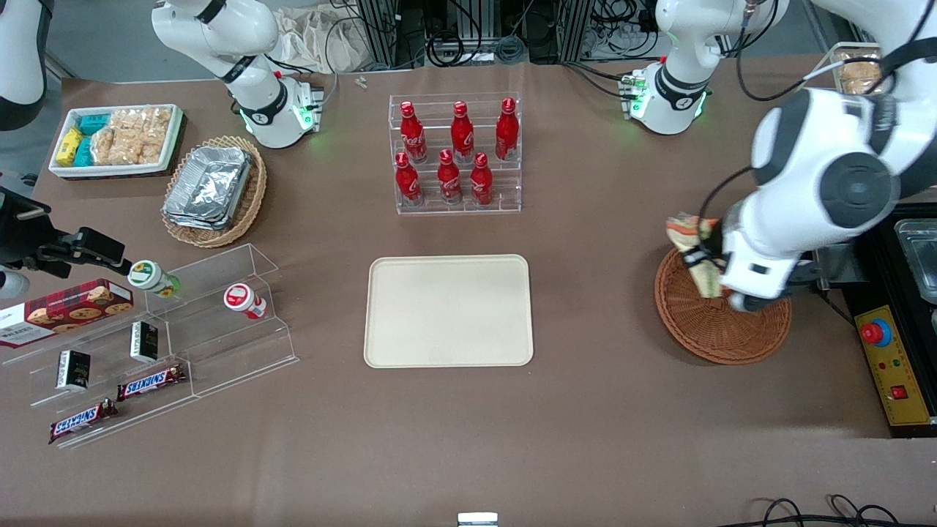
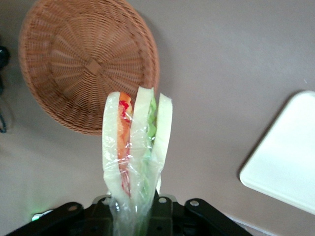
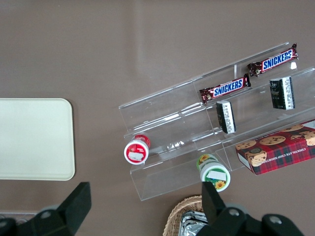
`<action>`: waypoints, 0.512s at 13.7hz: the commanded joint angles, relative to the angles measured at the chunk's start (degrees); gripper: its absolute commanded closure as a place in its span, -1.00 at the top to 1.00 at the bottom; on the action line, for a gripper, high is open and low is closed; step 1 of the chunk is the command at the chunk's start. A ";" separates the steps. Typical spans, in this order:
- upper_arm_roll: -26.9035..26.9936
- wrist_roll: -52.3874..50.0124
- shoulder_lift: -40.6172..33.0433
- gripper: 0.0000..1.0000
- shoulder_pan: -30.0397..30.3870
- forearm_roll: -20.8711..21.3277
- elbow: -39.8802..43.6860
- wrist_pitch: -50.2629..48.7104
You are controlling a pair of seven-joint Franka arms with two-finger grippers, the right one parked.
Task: Place sandwich from basket to tray
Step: 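Carry the sandwich from the basket over the cream tray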
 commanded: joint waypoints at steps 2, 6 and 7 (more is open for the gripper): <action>-7.89 0.52 3.57 -0.86 -0.99 0.28 4.53 -0.71; -8.70 -3.16 8.14 -0.86 -7.23 1.87 4.98 6.39; -8.70 -3.52 9.54 -0.86 -8.55 2.22 4.98 9.11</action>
